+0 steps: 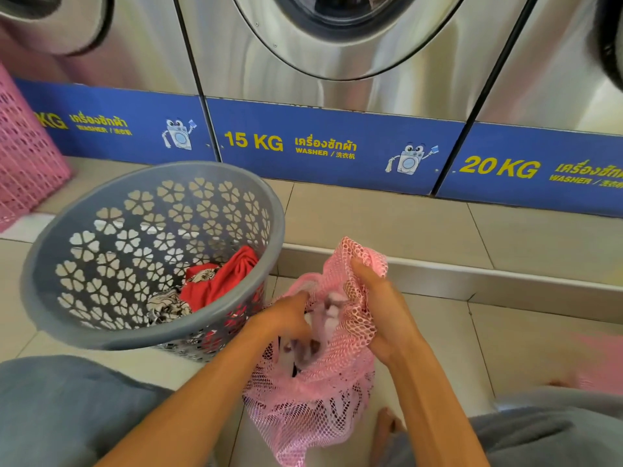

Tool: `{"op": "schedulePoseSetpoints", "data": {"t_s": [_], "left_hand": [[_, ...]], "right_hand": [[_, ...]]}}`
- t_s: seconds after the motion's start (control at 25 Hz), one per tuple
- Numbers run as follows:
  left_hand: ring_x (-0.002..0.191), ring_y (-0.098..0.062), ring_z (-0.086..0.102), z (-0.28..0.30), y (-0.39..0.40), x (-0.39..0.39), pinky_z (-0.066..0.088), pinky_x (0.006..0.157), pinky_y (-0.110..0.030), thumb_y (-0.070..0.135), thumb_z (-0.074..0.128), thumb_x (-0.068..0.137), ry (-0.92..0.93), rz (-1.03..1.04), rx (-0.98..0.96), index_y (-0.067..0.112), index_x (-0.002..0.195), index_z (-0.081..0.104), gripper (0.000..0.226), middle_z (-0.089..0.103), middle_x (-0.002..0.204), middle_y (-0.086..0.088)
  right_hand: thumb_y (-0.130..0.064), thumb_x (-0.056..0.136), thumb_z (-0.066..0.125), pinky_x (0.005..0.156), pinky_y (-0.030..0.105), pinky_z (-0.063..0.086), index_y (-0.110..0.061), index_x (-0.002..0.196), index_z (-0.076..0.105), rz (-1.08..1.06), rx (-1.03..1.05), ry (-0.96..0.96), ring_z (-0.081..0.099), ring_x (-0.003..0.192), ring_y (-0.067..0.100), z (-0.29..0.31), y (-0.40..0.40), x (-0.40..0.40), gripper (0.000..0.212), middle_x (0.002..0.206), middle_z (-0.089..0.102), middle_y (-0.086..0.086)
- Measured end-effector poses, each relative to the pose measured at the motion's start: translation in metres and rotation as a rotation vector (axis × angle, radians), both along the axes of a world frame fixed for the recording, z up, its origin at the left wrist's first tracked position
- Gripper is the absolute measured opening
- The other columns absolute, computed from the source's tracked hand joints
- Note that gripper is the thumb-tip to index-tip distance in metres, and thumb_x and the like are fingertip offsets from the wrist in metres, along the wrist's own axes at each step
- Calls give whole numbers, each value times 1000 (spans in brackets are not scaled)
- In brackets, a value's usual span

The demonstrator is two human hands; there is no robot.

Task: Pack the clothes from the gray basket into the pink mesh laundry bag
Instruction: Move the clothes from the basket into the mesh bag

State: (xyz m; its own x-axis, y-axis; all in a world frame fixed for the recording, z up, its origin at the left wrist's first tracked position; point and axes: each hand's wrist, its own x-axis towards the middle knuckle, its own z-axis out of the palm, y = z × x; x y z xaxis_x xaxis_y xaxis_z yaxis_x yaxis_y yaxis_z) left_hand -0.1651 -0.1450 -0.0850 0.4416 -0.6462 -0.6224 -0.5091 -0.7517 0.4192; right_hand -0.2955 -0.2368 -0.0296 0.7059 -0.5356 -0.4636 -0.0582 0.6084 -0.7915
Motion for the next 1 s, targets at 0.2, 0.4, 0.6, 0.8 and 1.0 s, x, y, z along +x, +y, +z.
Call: {"op": "schedulePoseSetpoints", "data": {"t_s": [0.2, 0.4, 0.6, 0.8, 1.0], "left_hand": [[70, -18, 71, 22, 7, -17, 59, 61, -32, 25, 60, 81, 105, 124, -191, 29, 120, 55, 40, 72, 107, -2], [128, -33, 52, 4, -2, -51, 43, 104, -39, 7, 47, 101, 150, -70, -4, 5, 147, 36, 47, 44, 148, -23], [127, -25, 47, -25, -16, -49, 32, 113, -36, 9, 34, 105, 64, -39, 47, 3, 126, 54, 29, 40, 152, -18], [140, -33, 36, -18, -30, -46, 31, 112, -34, 6, 42, 102, 141, 1, 54, -3, 147, 29, 48, 37, 150, -16], [80, -40, 73, -11, -37, -21, 56, 49, -34, 17, 54, 99, 348, 150, 8, -3, 115, 53, 26, 68, 99, -24]], "right_hand": [[-29, 101, 59, 72, 41, 62, -4, 116, 73, 64, -218, 91, 76, 82, 29, 14, 9, -3, 32, 93, 79, 20], [-35, 97, 65, 93, 45, 60, -13, 116, 74, 150, -274, 138, 77, 95, 26, 12, 39, -10, 30, 101, 81, 10], [-32, 92, 71, 96, 52, 58, -12, 109, 77, 177, -233, 169, 76, 101, 32, 9, 39, -21, 27, 104, 80, 15], [-27, 96, 68, 100, 57, 54, -9, 115, 75, 100, -141, 142, 75, 104, 36, -2, 18, -18, 27, 108, 79, 18], [-24, 99, 64, 96, 49, 58, -5, 120, 71, 33, -181, 186, 77, 99, 31, -11, 11, -8, 29, 104, 80, 16]]}}
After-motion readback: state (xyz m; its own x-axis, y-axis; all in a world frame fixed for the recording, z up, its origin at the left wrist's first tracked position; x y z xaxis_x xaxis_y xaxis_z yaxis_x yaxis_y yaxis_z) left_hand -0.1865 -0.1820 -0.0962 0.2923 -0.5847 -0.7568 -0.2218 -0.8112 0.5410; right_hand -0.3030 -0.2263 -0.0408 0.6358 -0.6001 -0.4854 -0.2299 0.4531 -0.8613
